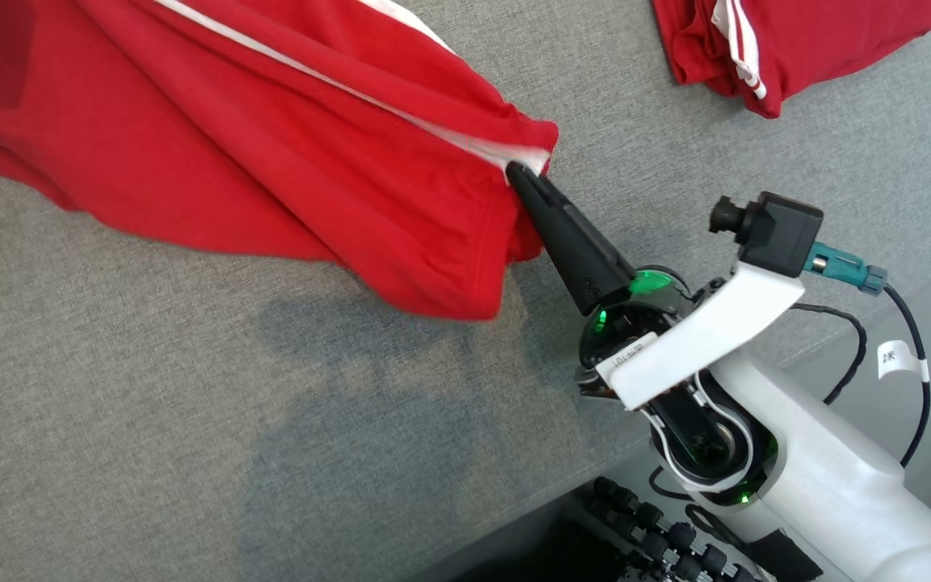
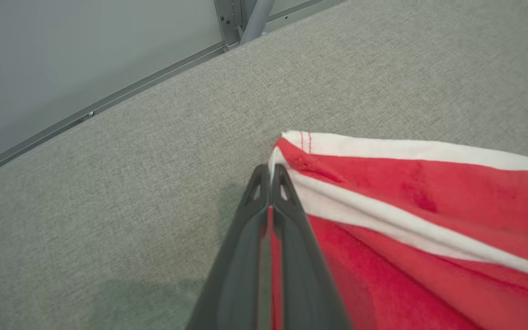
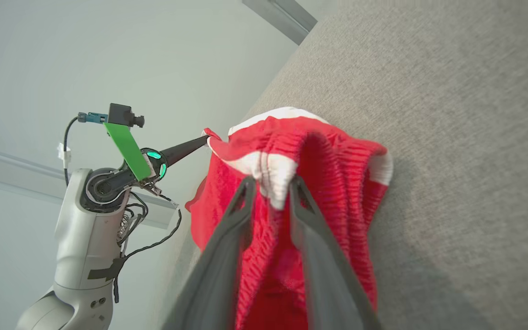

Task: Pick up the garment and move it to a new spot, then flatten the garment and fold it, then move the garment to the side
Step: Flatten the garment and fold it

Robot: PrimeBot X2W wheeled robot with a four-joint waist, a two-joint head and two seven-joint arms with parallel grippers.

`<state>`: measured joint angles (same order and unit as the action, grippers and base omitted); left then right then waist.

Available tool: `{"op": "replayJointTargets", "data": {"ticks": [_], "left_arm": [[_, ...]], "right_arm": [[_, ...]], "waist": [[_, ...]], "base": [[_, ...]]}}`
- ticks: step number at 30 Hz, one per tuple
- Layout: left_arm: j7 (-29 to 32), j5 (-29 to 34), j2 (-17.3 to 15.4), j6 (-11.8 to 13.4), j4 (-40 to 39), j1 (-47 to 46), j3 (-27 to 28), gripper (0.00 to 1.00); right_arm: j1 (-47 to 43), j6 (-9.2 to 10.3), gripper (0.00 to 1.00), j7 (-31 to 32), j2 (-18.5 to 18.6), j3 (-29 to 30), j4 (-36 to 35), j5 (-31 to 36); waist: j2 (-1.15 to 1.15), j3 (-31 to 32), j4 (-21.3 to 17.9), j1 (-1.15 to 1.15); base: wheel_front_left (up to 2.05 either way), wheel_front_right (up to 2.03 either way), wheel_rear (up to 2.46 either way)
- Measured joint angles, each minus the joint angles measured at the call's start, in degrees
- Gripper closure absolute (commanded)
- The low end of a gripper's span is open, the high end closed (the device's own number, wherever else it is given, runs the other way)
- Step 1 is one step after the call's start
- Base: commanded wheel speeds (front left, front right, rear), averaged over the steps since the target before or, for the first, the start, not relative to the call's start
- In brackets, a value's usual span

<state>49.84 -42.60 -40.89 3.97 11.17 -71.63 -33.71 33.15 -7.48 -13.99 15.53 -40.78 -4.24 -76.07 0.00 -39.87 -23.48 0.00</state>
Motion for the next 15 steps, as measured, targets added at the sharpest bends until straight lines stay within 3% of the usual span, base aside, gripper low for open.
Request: {"op": "replayJointTargets", "data": {"ticks": [1, 3, 10, 15], "left_arm": [[-0.3, 0.3, 0.0, 0.2, 0.3, 0.0, 0.0, 0.6], [-0.6, 0.3, 0.0, 0.3, 0.6, 0.1, 0.0, 0.0], [-5.0, -1.8, 0.8, 0.4, -0.4, 3.6, 1.6, 0.0], [-10.2, -4.0, 0.5, 0.8, -5.6, 8.3, 4.0, 0.0]], "right_arm": [[-0.1, 0.0, 0.0, -0.2, 0.1, 0.2, 0.0, 0.0], [-0.7, 0.0, 0.0, -0.5, 0.4, 0.8, 0.2, 0.3], [-4.3, 0.0, 0.0, -0.8, 3.4, 4.4, -0.6, 6.8], [-10.3, 0.0, 0.0, -1.0, 3.7, 14.5, -0.6, 19.7]], "waist": [[0.0, 0.1, 0.0, 0.0], [0.0, 0.2, -0.1, 0.0], [0.0, 1.2, 0.2, 0.0], [0.0, 2.3, 0.6, 0.0]], "base": [[0.0, 0.0, 0.0], [0.0, 0.0, 0.0], [0.0, 0.0, 0.0], [0.0, 0.0, 0.0]]}}
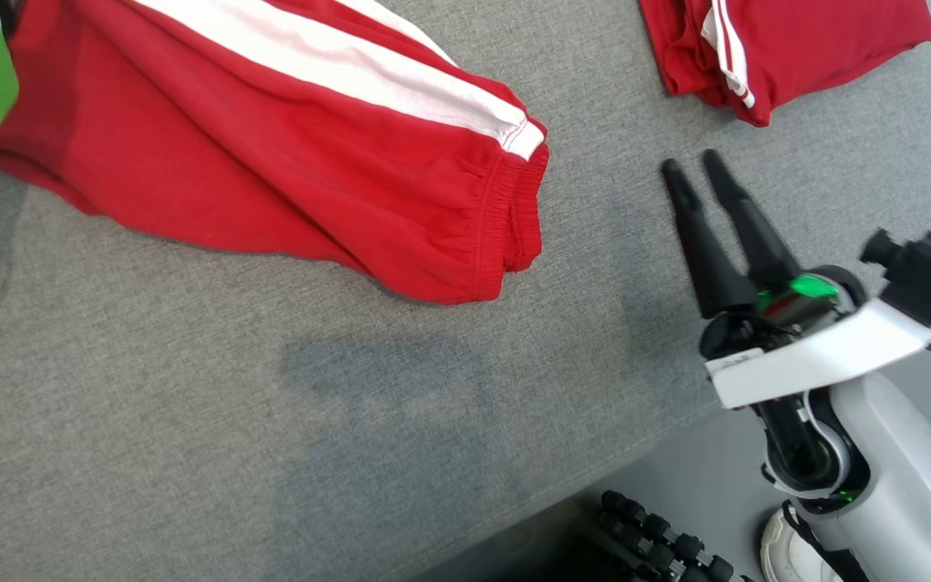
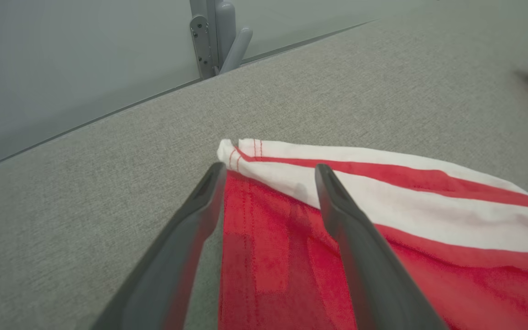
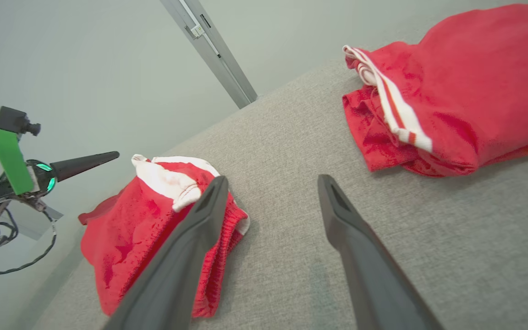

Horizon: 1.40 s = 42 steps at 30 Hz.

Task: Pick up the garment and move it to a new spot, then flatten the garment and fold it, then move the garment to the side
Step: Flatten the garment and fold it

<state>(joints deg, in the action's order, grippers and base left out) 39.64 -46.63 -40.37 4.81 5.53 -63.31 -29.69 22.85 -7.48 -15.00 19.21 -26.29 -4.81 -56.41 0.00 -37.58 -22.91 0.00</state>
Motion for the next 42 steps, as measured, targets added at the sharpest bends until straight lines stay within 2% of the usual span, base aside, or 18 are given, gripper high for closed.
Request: {"op": "replayJointTargets", "data": {"ticks": [3, 6, 10, 13, 17, 21, 24, 30, 31, 33, 34, 37, 42], "left_arm": [[-3.0, 1.2, -3.3, -0.1, -2.9, 5.0, 0.1, 0.0], [-9.9, 3.5, -5.4, -0.9, -5.2, 10.3, 0.3, 0.0], [-20.0, 4.8, -4.1, -0.3, -4.5, 17.5, 0.6, 0.0], [-25.0, 5.8, -2.0, -0.3, -1.5, 20.4, -0.4, 0.0], [-27.3, 6.7, 0.3, -0.4, 4.4, 21.2, -1.5, 0.0], [-28.4, 4.7, 3.5, -0.8, 9.6, 20.4, -1.2, 0.0], [-28.3, 4.0, 4.4, -1.9, 12.5, 19.4, -1.4, 0.0], [-25.9, 0.0, 7.1, -5.8, 14.9, 17.6, -1.8, 0.0], [-25.5, -0.1, 7.2, -6.3, 15.2, 17.3, -2.0, 0.16], [-25.0, -0.3, 7.2, -7.1, 15.6, 16.9, -2.5, 0.96], [-24.8, -0.3, 7.3, -7.4, 15.8, 16.8, -2.7, 1.0], [-25.5, -0.2, 7.5, -7.8, 16.2, 16.9, -3.2, 1.0], [-31.0, 1.6, 7.4, -5.1, 14.4, 19.4, -2.5, 1.0]], "right_arm": [[-4.2, 0.0, 0.0, 0.0, -3.6, 8.6, 0.0, 10.4], [-7.3, -0.01, 0.0, 0.0, -7.7, 15.5, -0.3, 20.5], [-10.0, -0.01, 0.0, 0.0, -11.8, 23.1, -0.9, 33.4], [-11.3, -0.01, 0.0, 0.0, -13.0, 27.4, -1.2, 42.5], [-12.0, -0.02, 0.0, 0.0, -14.8, 29.9, -1.8, 47.9], [-12.2, -0.05, 0.0, 0.0, -15.7, 30.9, -0.9, 49.6], [-12.6, -0.05, 0.0, -0.1, -16.0, 30.2, 0.6, 49.7], [-13.3, -0.05, 0.0, 0.0, -16.2, 29.6, 3.5, 49.7], [-13.3, -0.05, 0.0, 0.0, -16.2, 29.5, 3.7, 49.6], [-13.3, -0.05, 0.0, 0.0, -16.2, 29.5, 4.1, 49.5], [-13.3, -0.05, 0.0, 0.0, -16.2, 29.4, 4.3, 49.5], [-13.3, -0.05, 0.0, -0.1, -16.2, 29.1, 4.6, 49.4], [-14.1, -0.05, 0.0, -0.1, -16.3, 29.9, 4.6, 49.1]], "waist": [[0.0, 0.9, 0.3, 0.0], [0.0, 1.9, 0.6, 0.0], [0.0, 3.2, 1.4, 0.0], [0.0, 4.0, 2.4, 0.0], [0.0, 5.2, 3.7, 0.0], [0.0, 5.9, 4.6, 0.0], [0.0, 6.0, 4.9, 0.0], [0.0, 6.2, 5.5, 0.0], [0.0, 6.2, 5.5, 0.0], [0.0, 6.4, 5.5, 0.0], [0.0, 6.4, 5.4, 0.0], [0.0, 6.8, 5.2, 0.0], [0.0, 8.3, 5.3, 0.0]], "base": [[0.0, 0.0, 0.0], [0.0, 0.0, 0.0], [0.0, 0.0, 0.0], [0.0, 0.0, 0.0], [0.0, 0.0, 0.0], [0.0, 0.0, 0.0], [0.0, 0.0, 0.0], [0.0, 0.0, 0.0], [0.0, 0.0, 0.0], [0.0, 0.0, 0.0], [0.0, 0.0, 0.0], [0.0, 0.0, 0.0], [0.0, 0.0, 0.0]]}}
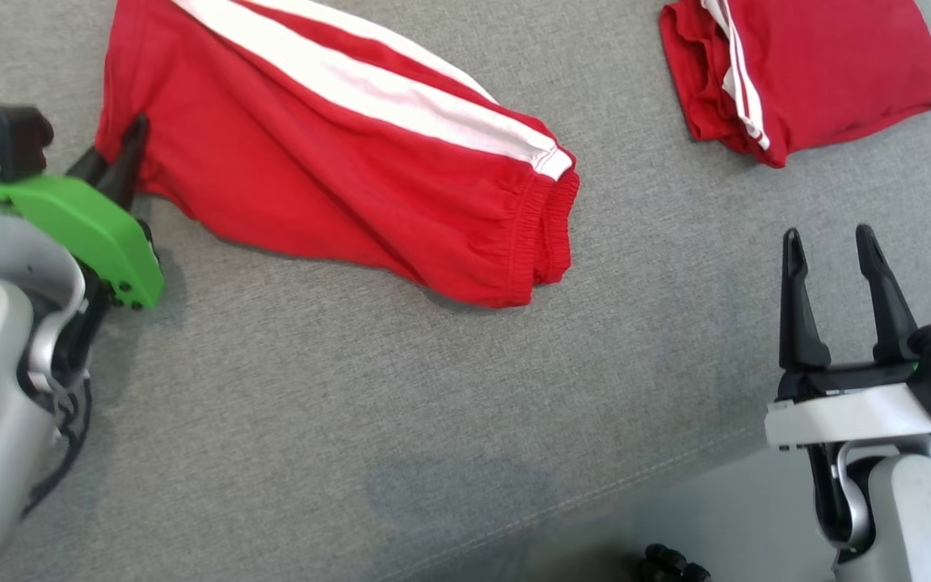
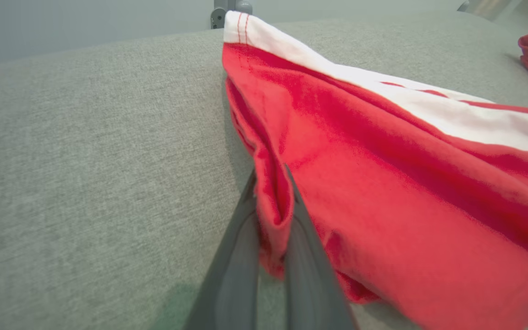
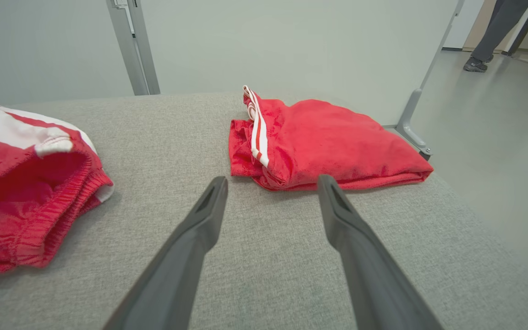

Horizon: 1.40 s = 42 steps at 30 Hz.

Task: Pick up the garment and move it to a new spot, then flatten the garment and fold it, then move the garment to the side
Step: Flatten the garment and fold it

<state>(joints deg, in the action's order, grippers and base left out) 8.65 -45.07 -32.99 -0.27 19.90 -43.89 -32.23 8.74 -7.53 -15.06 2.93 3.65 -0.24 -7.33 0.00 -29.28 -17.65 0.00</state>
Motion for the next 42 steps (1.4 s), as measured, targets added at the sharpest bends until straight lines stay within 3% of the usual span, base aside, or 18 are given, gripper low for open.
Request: {"op": "replayJointTargets", "data": {"ticks": [5, 7, 14, 21, 22, 23, 24, 29, 34, 37, 42], "left_arm": [[-4.0, -0.4, 0.2, 3.7, -5.9, 7.2, 1.2, 1.0], [-6.4, -1.3, 0.1, 6.5, -9.8, 13.0, 2.3, 1.0], [-11.8, -4.5, 0.8, 12.0, -17.1, 26.9, 4.9, 1.0], [-16.2, -5.3, 3.9, 12.6, -18.1, 33.4, 3.9, 1.0], [-16.6, -5.4, 4.4, 12.6, -17.4, 33.4, 3.9, 0.96], [-17.1, -5.7, 5.1, 12.4, -16.7, 33.4, 3.9, 0.69], [-18.0, -5.3, 5.6, 12.0, -16.3, 33.4, 3.4, 0.0], [-22.1, 0.1, 5.8, 12.0, -14.9, 33.2, 2.7, 0.0], [-23.5, 12.3, 6.2, 16.6, -15.8, 34.7, 5.2, 0.0], [-23.6, 19.9, 7.8, 17.5, -19.7, 37.7, 7.5, 0.0], [-23.7, 25.9, 13.0, 16.9, -23.8, 42.8, 11.5, 0.0]], "right_arm": [[-2.7, 0.01, 0.0, 0.0, 0.0, 0.1, 0.7, 0.4], [-3.6, 0.0, 0.0, 0.0, 0.2, -0.9, 1.1, 0.8], [-5.6, 0.0, 0.0, 0.0, 2.2, -2.2, 2.2, 1.3], [-6.7, 0.0, 0.0, 0.0, 4.0, -2.8, 3.0, 1.4], [-6.7, 0.0, 0.0, 0.0, 4.1, -2.9, 3.1, 1.4], [-6.7, 0.0, 0.0, 0.0, 4.2, -3.0, 3.1, 1.4], [-6.7, 0.0, 0.0, 0.0, 4.4, -3.0, 3.2, 1.4], [-6.6, 0.0, 0.0, 0.0, 4.5, -2.9, 3.3, 1.6], [-5.1, 0.0, 0.0, 0.0, 4.3, -5.1, 3.1, 3.1], [-3.5, 0.01, 0.0, 0.7, 4.3, -8.5, 3.8, 4.3], [1.1, 0.01, 0.0, 6.3, 3.7, -14.4, 3.9, 5.1]], "waist": [[0.0, 2.0, 1.7, 0.0], [0.0, 3.5, 3.4, 0.0], [0.0, 6.8, 8.3, 0.0], [0.0, 9.6, 13.1, 0.0], [0.0, 9.9, 13.7, 0.0], [0.0, 10.2, 14.3, 0.0], [0.0, 10.4, 14.8, 0.0], [0.0, 11.5, 16.1, 0.0], [0.0, 12.5, 16.8, 0.0], [0.0, 12.9, 17.5, 0.0], [0.0, 13.0, 19.0, 0.0]], "base": [[0.0, 0.0, 0.0], [0.0, 0.0, 0.0], [0.0, 0.0, 0.0], [0.0, 0.0, 0.0], [0.0, 0.0, 0.0], [0.0, 0.0, 0.0], [0.0, 0.0, 0.0], [0.0, 0.0, 0.0], [0.0, 0.0, 0.0], [0.0, 0.0, 0.0], [0.0, 0.0, 0.0]]}}
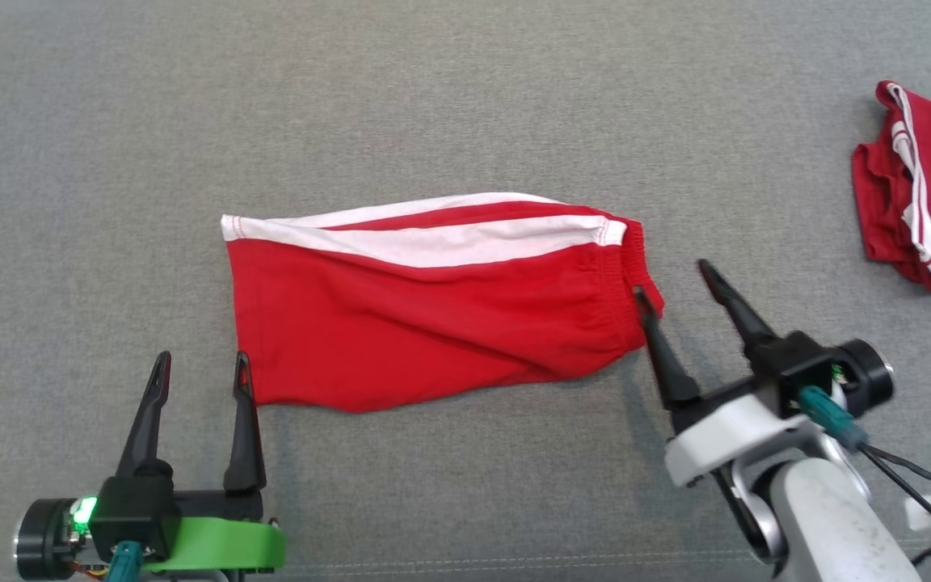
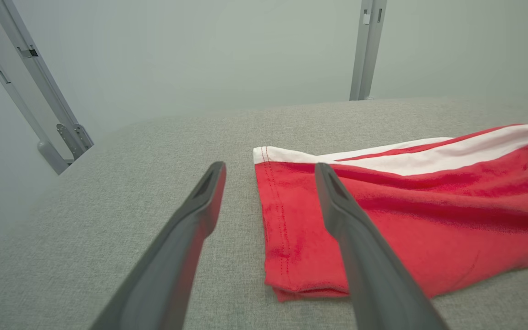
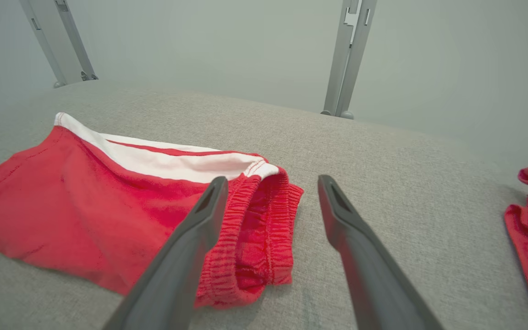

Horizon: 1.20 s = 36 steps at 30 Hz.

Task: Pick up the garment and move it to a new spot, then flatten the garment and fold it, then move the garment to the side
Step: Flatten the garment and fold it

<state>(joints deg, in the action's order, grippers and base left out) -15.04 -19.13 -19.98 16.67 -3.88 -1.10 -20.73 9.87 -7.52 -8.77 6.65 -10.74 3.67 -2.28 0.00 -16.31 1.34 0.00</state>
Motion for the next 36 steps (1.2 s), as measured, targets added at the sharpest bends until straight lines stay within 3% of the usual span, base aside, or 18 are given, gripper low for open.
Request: {"op": "replayJointTargets", "data": {"ticks": [7, 17, 28, 33, 34, 35, 36], "left_arm": [[0.0, 4.6, 6.3, -4.6, -0.3, 1.9, 3.5, 0.0], [0.0, 7.8, 11.9, -10.4, 0.3, 2.0, 9.5, 0.0], [0.0, 10.5, 15.3, -15.3, 0.8, 1.5, 13.1, 0.0], [0.0, 11.3, 15.9, -16.7, 1.0, 1.3, 14.2, 0.0], [0.0, 11.4, 16.0, -16.8, 1.0, 1.3, 14.4, 0.0], [0.0, 11.7, 16.1, -17.1, 1.1, 1.3, 14.6, 0.0], [0.0, 11.8, 16.2, -17.2, 1.2, 1.3, 14.8, 0.0]], "right_arm": [[3.7, -0.01, 0.0, 6.3, -0.5, -2.8, 3.0, 1.8], [4.5, -0.01, 0.0, 13.3, -0.6, 2.3, 4.4, 3.6], [7.3, -0.02, 0.0, 16.3, -1.9, 6.2, 9.4, 2.8], [9.5, -0.01, 0.0, 17.4, -2.7, 6.1, 13.4, -4.4], [10.1, 0.03, 0.29, 17.5, -2.7, 5.7, 14.1, -5.9], [10.6, 0.04, 0.85, 17.1, -2.7, 5.5, 14.7, -7.5], [11.1, 0.07, 1.0, 17.0, -2.8, 5.2, 15.6, -10.9]], "waist": [[0.0, -0.4, 2.7, 0.0], [0.0, -2.9, 5.4, 0.0], [0.01, -5.1, 6.6, 0.0], [0.01, -5.0, 7.2, 0.0], [0.01, -4.9, 7.3, 0.0], [0.01, -4.9, 7.3, 0.0], [0.01, -4.8, 7.4, 0.0]], "base": [[0.0, 0.0, 0.0], [0.0, 0.0, 0.0], [0.0, 0.0, 0.0], [0.0, 0.0, 0.0], [0.0, 0.0, 0.0], [0.0, 0.0, 0.0], [0.0, 0.0, 0.0]]}}
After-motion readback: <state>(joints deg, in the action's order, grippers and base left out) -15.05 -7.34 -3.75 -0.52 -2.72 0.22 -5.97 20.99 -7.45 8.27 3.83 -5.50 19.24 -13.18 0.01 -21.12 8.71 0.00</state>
